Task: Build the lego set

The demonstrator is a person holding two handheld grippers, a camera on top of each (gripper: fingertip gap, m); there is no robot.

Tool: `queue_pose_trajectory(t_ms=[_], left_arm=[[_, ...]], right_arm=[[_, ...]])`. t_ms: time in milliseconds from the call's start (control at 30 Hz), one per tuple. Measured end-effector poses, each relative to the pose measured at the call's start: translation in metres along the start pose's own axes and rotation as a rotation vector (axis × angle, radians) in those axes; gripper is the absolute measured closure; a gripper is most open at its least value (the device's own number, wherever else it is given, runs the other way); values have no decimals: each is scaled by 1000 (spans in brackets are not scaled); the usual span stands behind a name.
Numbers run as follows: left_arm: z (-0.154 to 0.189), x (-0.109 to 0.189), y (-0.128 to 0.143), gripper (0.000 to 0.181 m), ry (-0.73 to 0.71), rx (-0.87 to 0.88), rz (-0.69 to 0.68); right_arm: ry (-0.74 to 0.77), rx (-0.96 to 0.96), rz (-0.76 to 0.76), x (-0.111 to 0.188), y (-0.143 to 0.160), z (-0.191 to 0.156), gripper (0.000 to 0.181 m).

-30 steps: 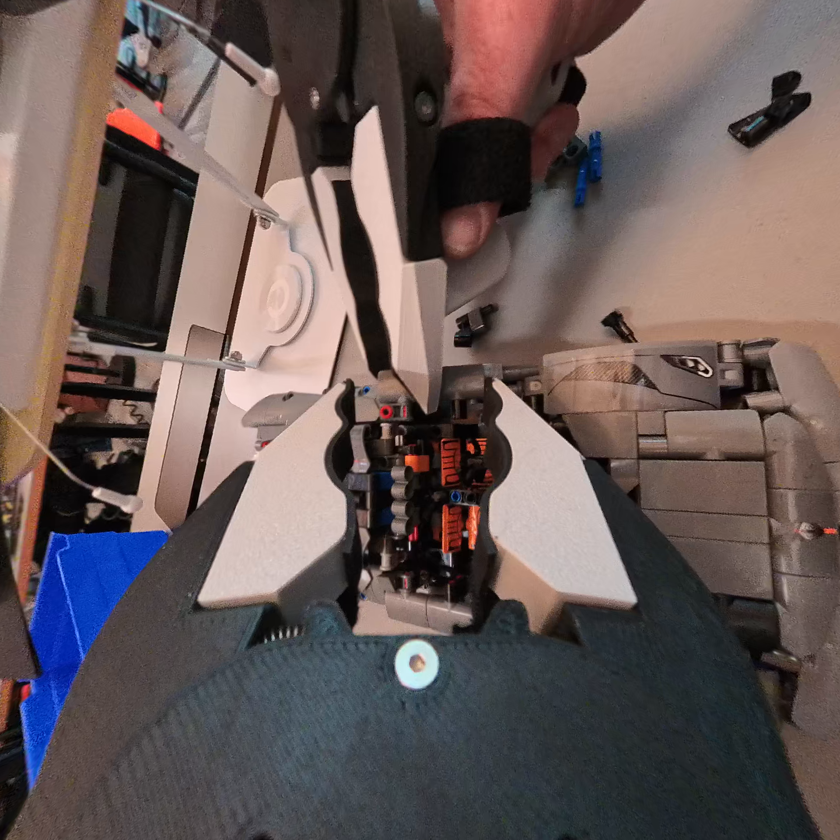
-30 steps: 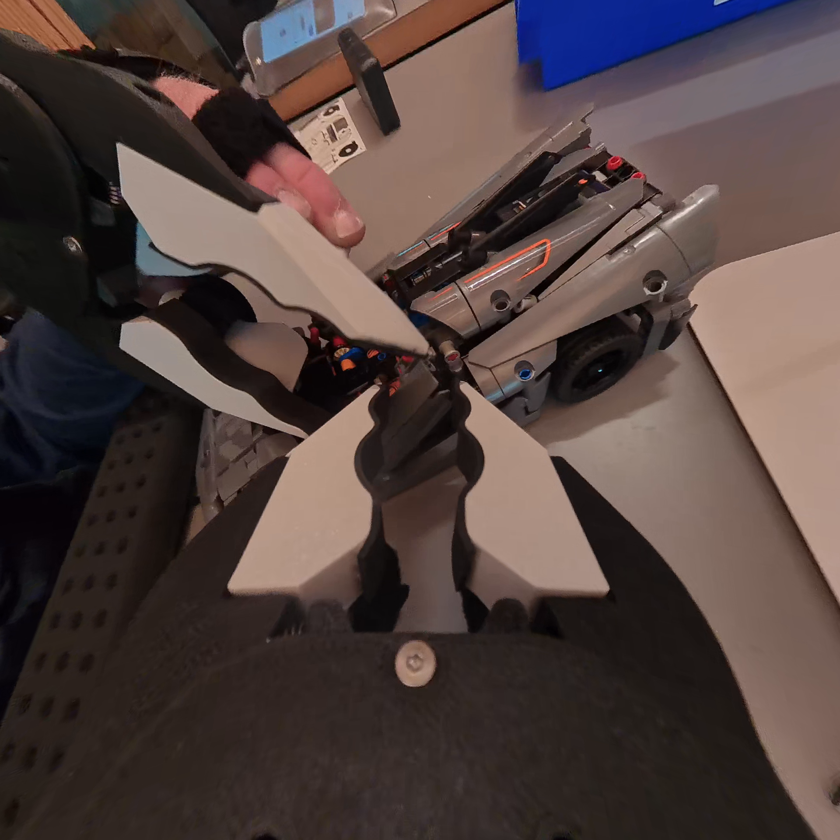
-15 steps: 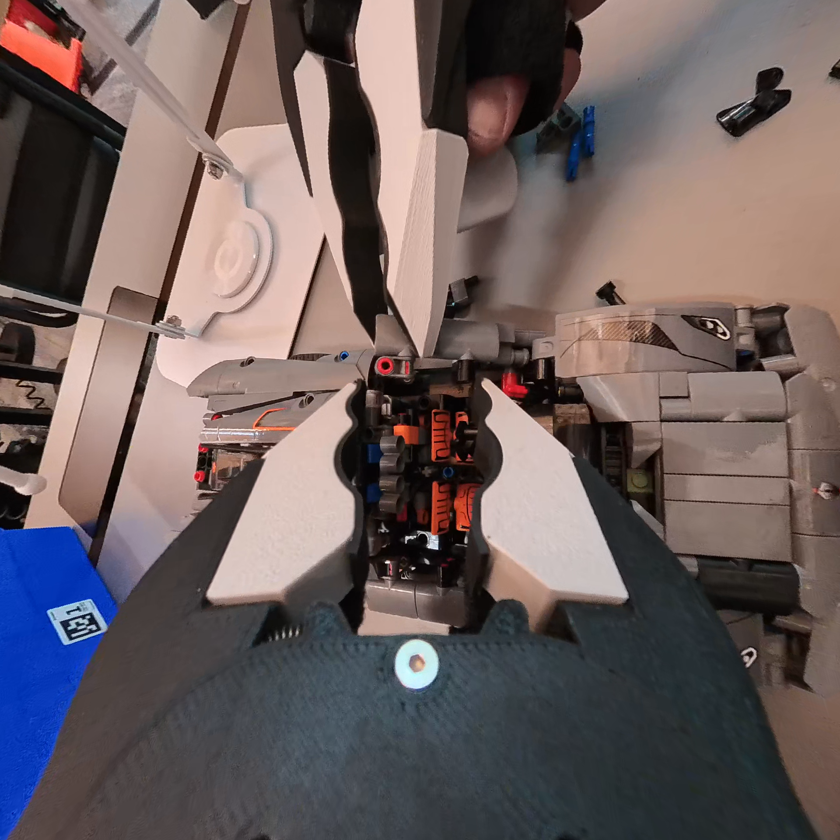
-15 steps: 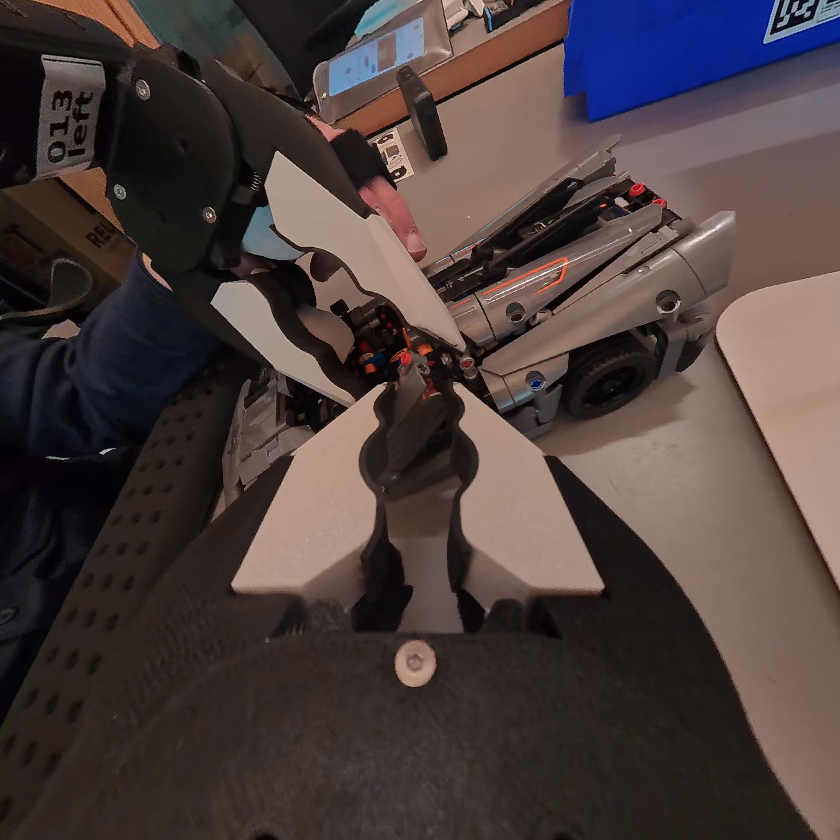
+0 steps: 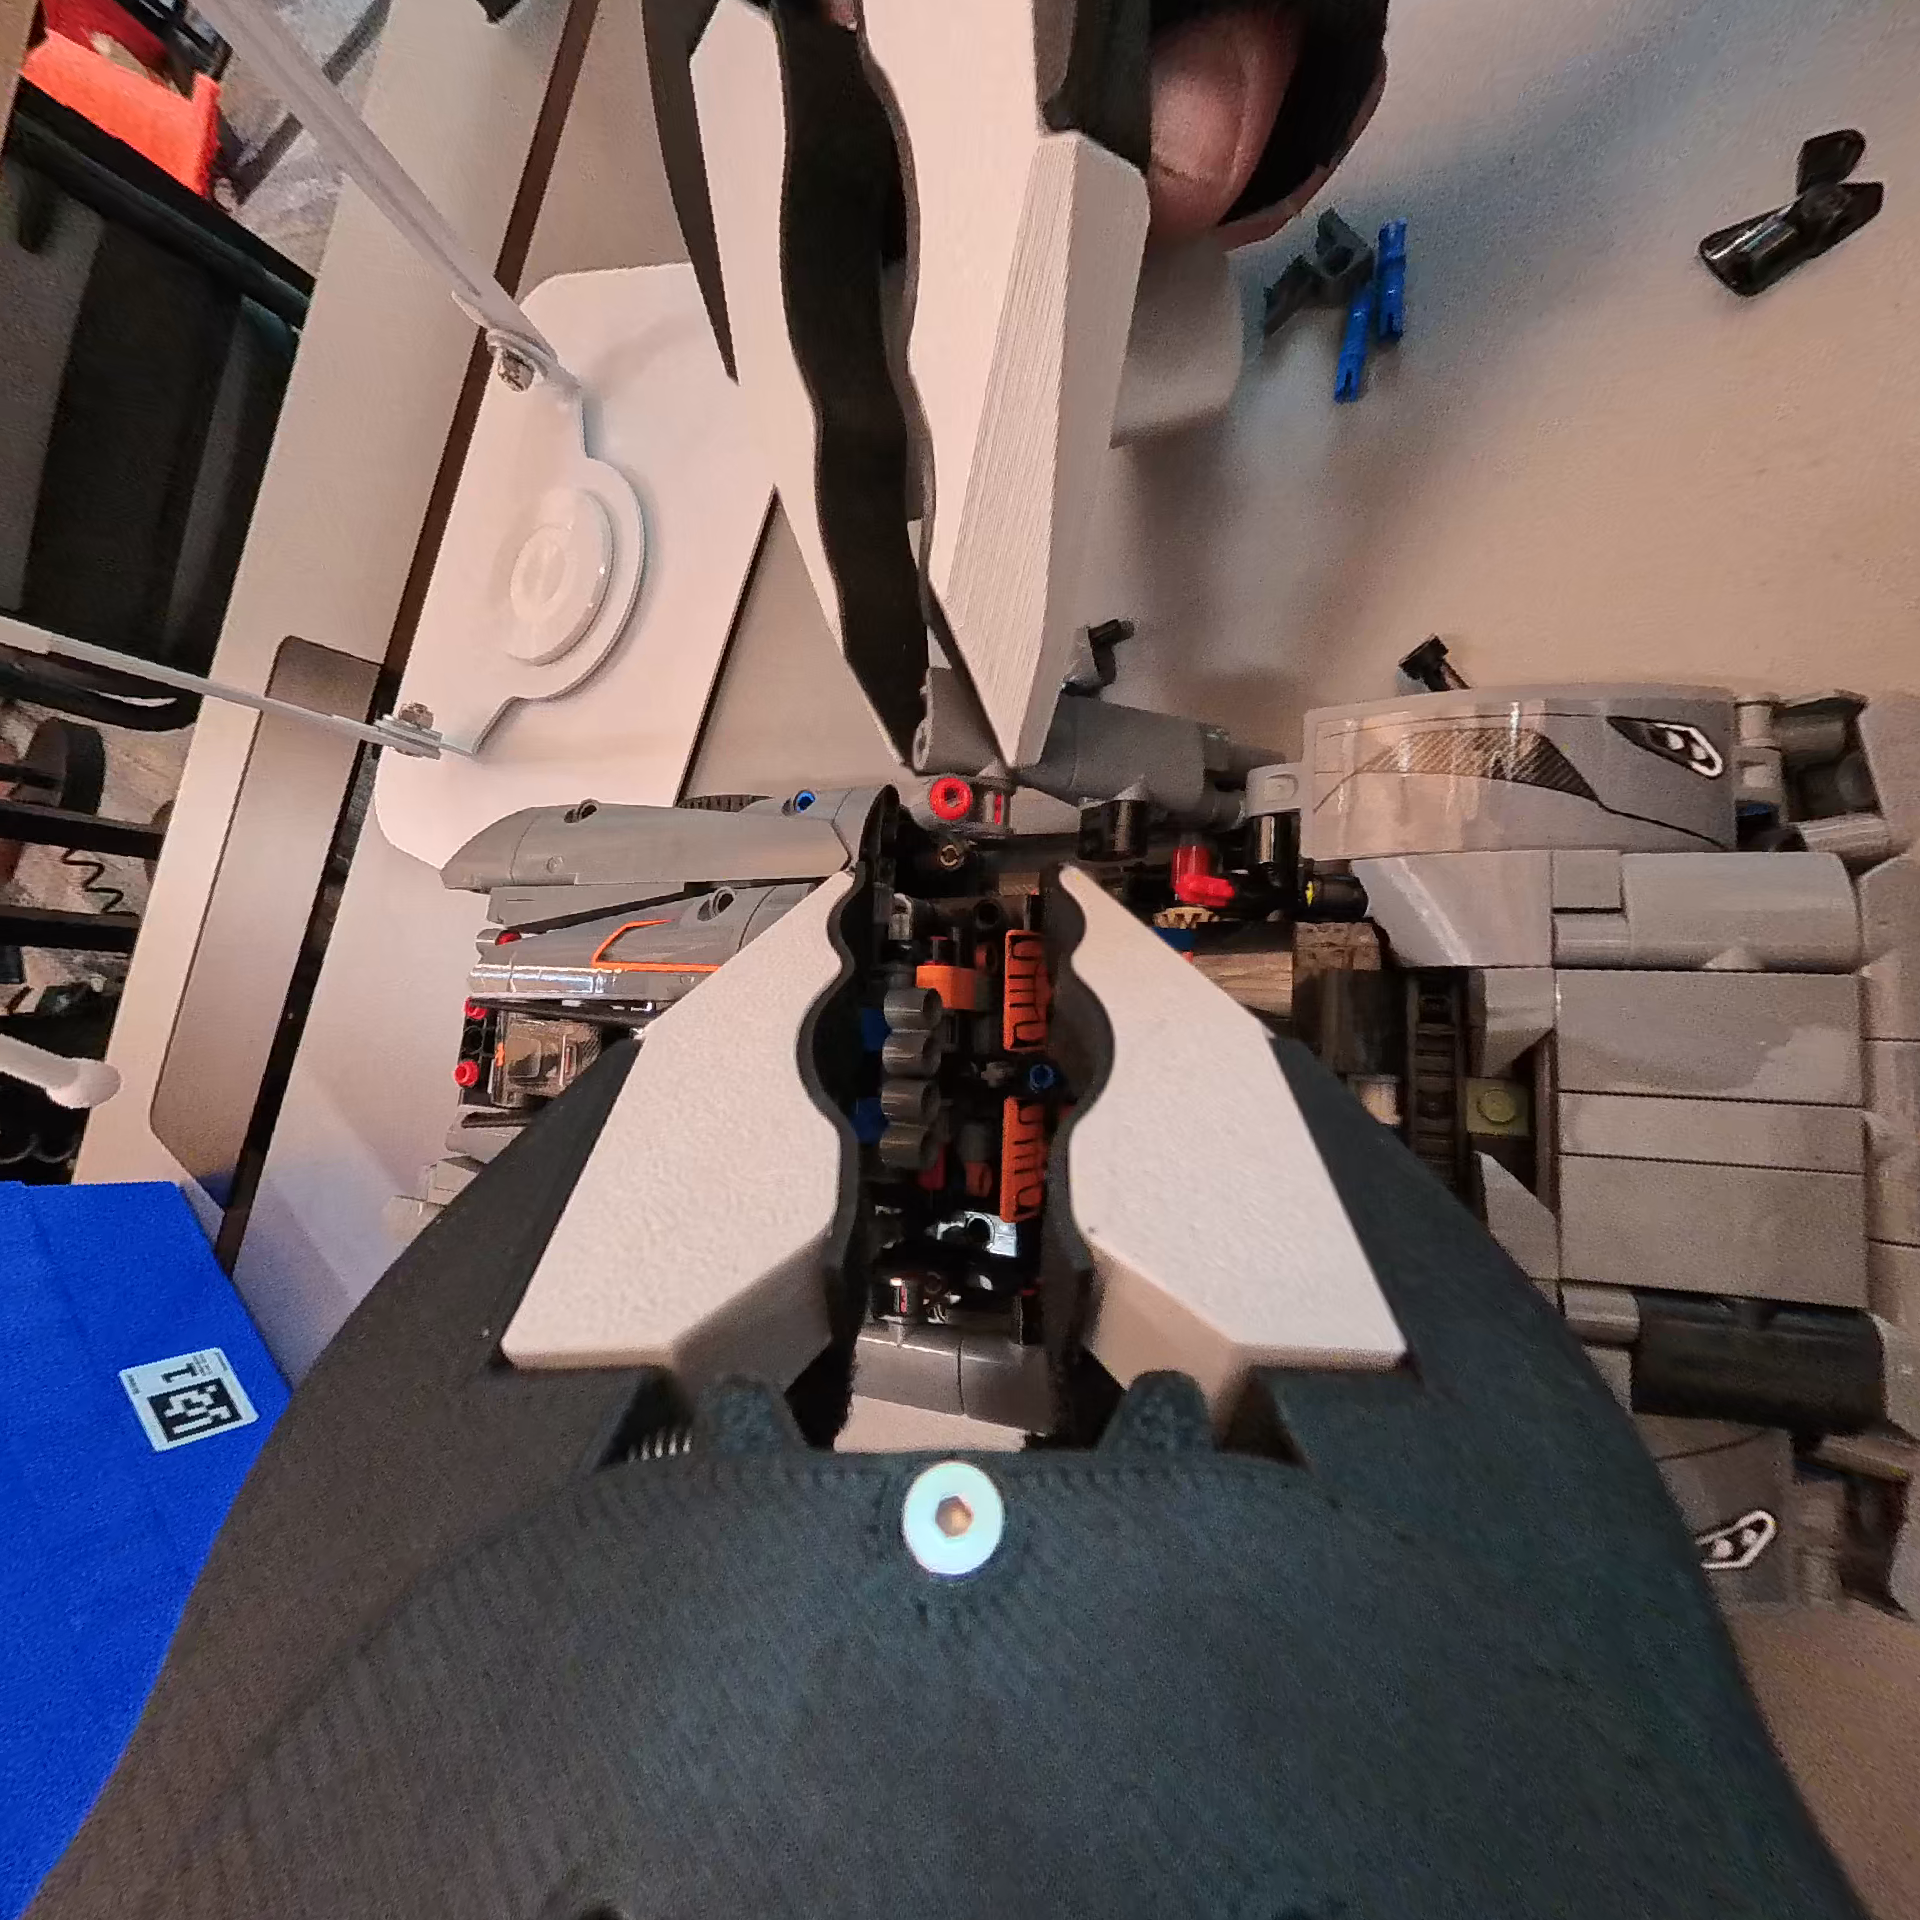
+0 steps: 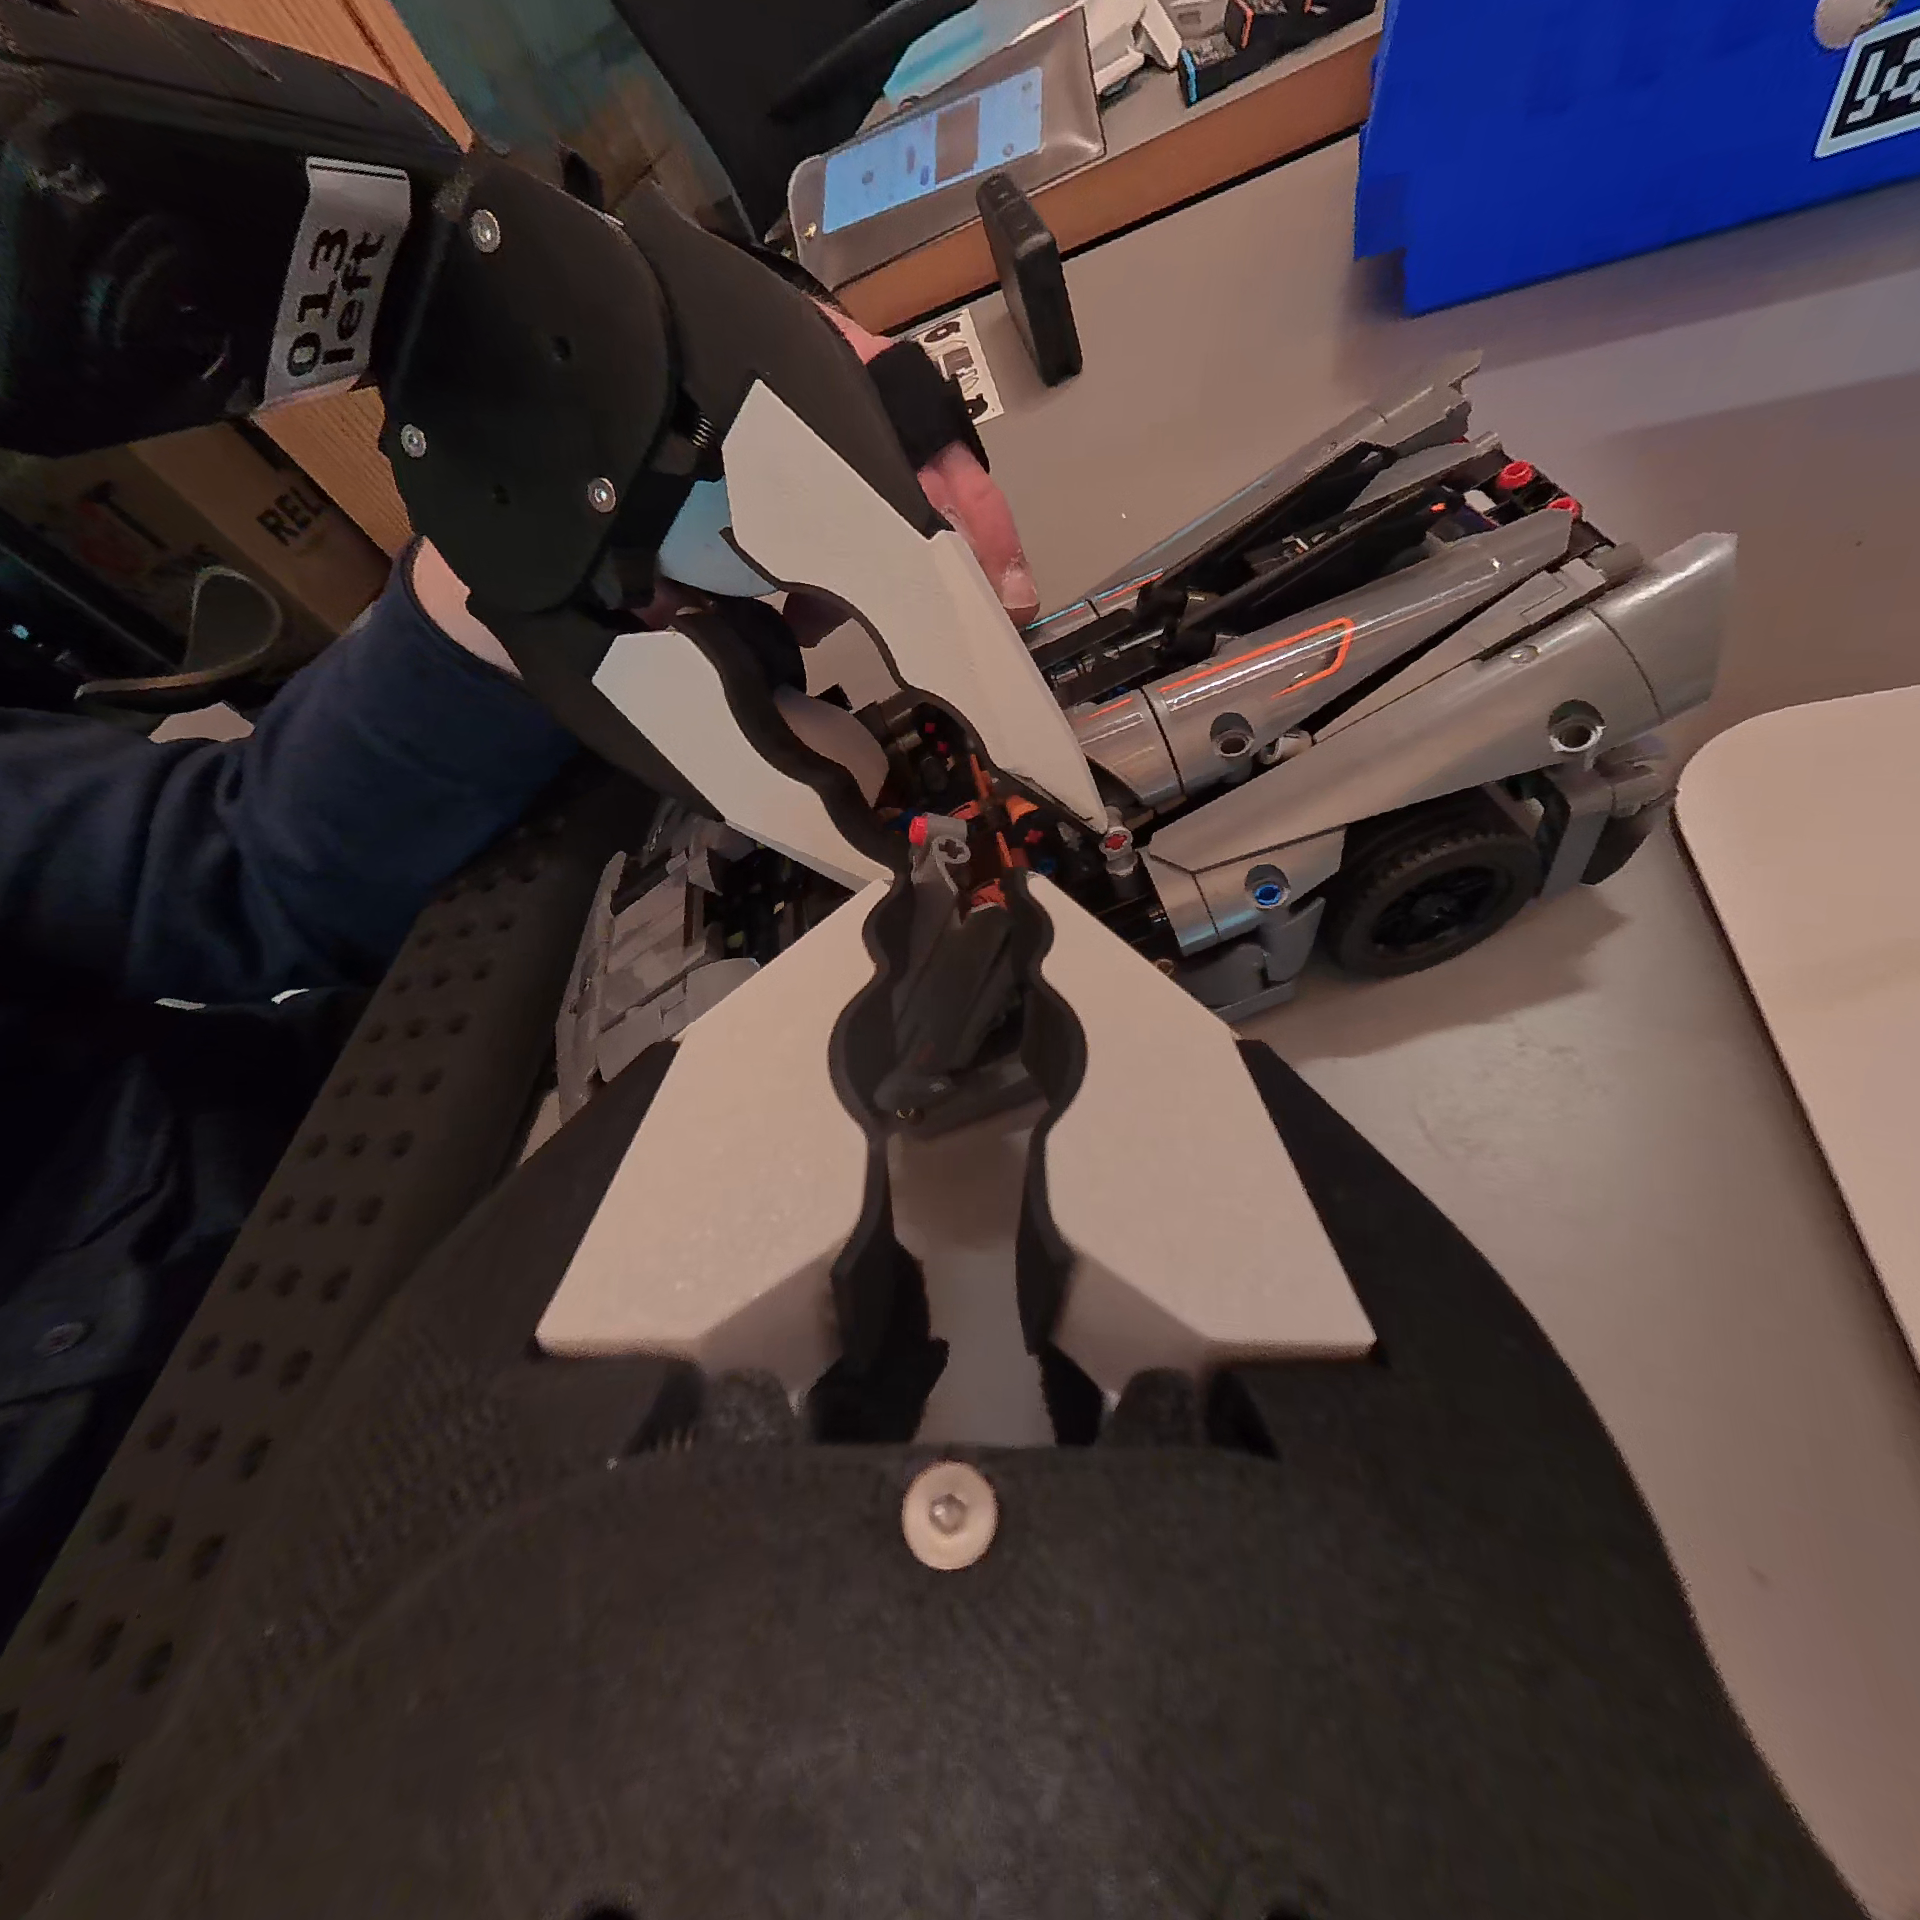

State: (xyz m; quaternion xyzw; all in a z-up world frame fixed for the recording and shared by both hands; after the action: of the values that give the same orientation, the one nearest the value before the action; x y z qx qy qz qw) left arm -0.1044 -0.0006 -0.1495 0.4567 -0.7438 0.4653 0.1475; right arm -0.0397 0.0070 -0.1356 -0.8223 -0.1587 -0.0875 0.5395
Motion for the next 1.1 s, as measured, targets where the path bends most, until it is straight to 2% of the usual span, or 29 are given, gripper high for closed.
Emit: queue_pose_trajectory(t_ms=[400, 567, 833, 1100], left_arm=[[-2, 3, -3, 153, -3, 29, 29], [-2, 6, -9, 156, -2, 26, 67], [-1, 5, -10, 167, -16, -3, 63], [-1, 5, -12, 167, -26, -20, 64]], right_arm=[[-19, 9, -17, 1, 1, -3, 166], [17, -1, -27, 7, 0, 0, 160], [98, 95, -120, 5, 0, -4, 158], [124, 113, -133, 6, 1, -2, 166]])
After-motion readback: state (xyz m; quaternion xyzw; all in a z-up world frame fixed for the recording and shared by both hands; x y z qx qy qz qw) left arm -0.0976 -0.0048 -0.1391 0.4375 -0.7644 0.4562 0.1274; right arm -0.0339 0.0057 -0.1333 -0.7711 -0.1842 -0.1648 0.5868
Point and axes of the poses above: each gripper's, where its closed fingertips meet, x back along the fingers, y out of its underside, z = x × y across the jaws, the point moved 4 cm from there along x, back along the fingers, and after that the axes turned 6 degrees about -y, right-handed, at the moved point
